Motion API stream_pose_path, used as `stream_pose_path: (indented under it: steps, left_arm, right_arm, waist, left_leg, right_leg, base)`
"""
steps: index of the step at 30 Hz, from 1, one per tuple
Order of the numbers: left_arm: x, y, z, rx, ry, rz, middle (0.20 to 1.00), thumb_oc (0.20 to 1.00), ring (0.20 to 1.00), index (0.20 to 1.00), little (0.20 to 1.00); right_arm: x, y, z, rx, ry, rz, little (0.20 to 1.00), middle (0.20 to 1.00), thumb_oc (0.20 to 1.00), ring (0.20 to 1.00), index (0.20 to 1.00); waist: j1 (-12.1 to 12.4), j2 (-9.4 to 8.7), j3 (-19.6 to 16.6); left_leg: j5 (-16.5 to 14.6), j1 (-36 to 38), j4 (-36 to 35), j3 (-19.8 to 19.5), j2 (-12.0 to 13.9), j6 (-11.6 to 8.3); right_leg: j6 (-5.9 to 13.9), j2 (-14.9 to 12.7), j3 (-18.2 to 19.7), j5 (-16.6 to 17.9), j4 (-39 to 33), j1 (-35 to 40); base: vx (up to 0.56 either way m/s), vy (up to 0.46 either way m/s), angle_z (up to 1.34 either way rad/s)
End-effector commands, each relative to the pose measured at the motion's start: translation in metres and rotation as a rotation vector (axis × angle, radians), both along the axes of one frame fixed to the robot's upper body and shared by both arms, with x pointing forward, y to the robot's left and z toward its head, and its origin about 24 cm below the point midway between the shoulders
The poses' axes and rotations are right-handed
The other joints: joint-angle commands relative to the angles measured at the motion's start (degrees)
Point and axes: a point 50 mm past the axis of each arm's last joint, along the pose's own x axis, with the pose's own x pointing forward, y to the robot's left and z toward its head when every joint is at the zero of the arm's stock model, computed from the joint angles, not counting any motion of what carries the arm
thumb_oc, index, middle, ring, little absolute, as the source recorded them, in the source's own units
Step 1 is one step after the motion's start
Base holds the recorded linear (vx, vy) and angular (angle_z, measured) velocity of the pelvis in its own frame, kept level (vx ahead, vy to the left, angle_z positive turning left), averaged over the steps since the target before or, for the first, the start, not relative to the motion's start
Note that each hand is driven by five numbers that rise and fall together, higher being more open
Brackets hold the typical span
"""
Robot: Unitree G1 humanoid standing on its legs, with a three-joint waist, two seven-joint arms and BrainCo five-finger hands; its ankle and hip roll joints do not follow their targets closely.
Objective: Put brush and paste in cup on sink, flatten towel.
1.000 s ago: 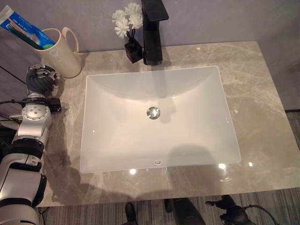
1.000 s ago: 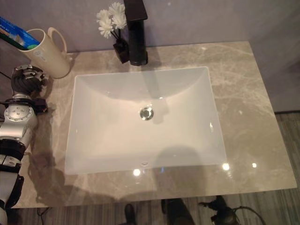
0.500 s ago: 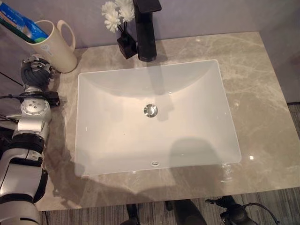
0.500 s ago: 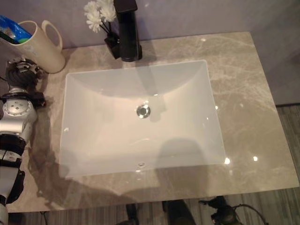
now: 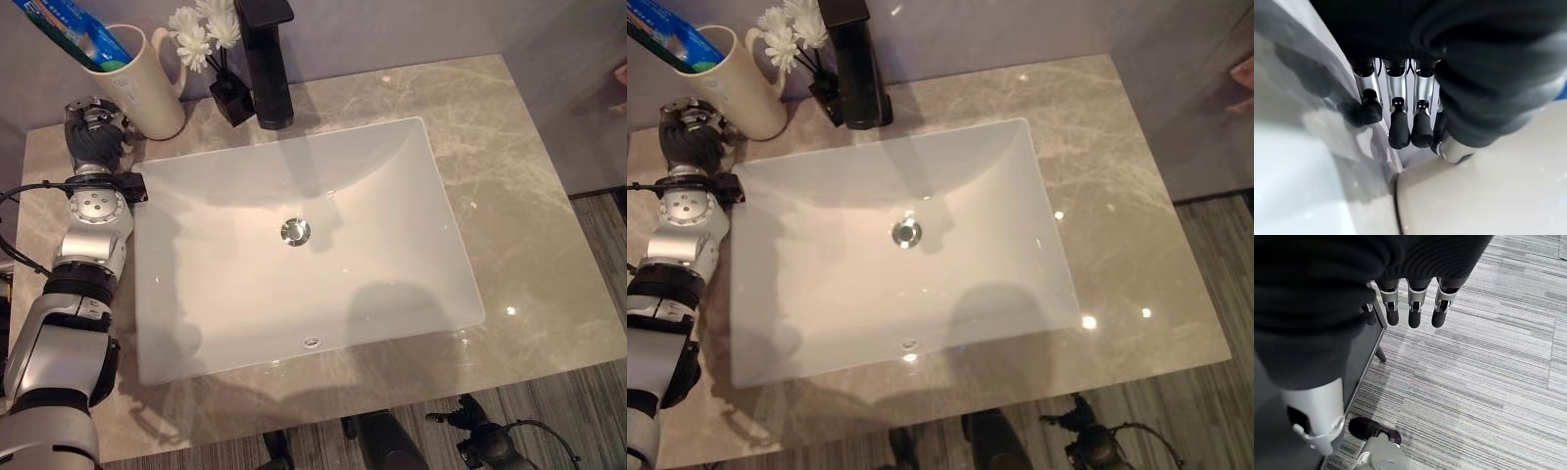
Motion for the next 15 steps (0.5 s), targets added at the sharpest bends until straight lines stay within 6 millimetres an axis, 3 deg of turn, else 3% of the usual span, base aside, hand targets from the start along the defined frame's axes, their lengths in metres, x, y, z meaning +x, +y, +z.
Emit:
stream_pose_path:
  steps: [1,9,15]
  left_arm:
    - [0.008,-0.017,0.006,0.052,-0.006,-0.036,0.200,0.200,0.200,0.200,0.200]
    - [0.004,-0.006,-0.007,0.018,0.017,0.014,0.200,0.200,0.200,0.200,0.200]
    - [-0.005,0.007,-0.028,-0.018,0.044,0.066,0.200,0.200,0.200,0.200,0.200]
  right_arm:
    - [0.002,-0.004,0.004,-0.004,-0.030,-0.018,1.000,1.000,1.000,1.000,1.000]
    - [0.001,-0.005,0.003,-0.014,-0.021,-0.021,1.000,1.000,1.000,1.000,1.000]
    - [-0.011,-0.014,0.000,-0.038,0.020,-0.041,1.000,1.000,1.000,1.000,1.000]
  waist:
    - [-1.4,-0.36,1.3]
    - [-1.2,-0.74,0.8]
    - [-0.8,-0.88,-0.6]
  left_leg:
    - [9.3,4.5,0.5,0.9,-3.0,0.02]
    - [9.1,5.4,0.5,2.0,-2.8,-0.12]
    - [7.3,7.4,0.5,1.8,-3.0,0.25]
  right_leg:
    - [7.03,-0.4,3.2,2.9,-1.0,1.9]
    - [7.26,0.1,3.6,3.1,-1.1,2.2]
    - [7.39,-0.9,2.8,2.7,-1.1,3.7]
  base:
    - [0.01,-0.008,-0.09]
    - [0.00,-0.005,-0.11]
    - [0.00,0.005,-0.02]
